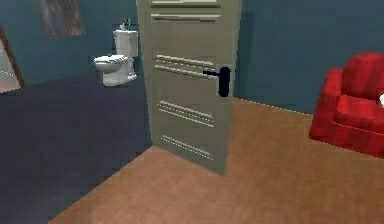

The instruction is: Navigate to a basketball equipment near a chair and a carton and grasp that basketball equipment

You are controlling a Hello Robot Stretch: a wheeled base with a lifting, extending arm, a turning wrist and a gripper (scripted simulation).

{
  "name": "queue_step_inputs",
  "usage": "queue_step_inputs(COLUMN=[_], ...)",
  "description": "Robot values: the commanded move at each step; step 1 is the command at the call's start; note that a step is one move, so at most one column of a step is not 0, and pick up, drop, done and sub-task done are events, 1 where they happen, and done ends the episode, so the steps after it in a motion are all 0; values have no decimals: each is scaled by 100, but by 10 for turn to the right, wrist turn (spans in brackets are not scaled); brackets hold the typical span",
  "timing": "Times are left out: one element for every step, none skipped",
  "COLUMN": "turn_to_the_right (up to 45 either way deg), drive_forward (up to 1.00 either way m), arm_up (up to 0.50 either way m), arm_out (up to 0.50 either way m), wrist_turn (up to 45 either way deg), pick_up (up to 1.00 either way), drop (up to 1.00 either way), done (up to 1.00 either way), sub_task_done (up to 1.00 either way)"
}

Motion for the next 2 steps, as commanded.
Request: queue_step_inputs(turn_to_the_right=[-360,0], drive_forward=[0,100], arm_up=[0,0], arm_out=[0,0], wrist_turn=[0,0], pick_up=[0,0], drop=[0,0], done=[0,0], sub_task_done=[0,0])
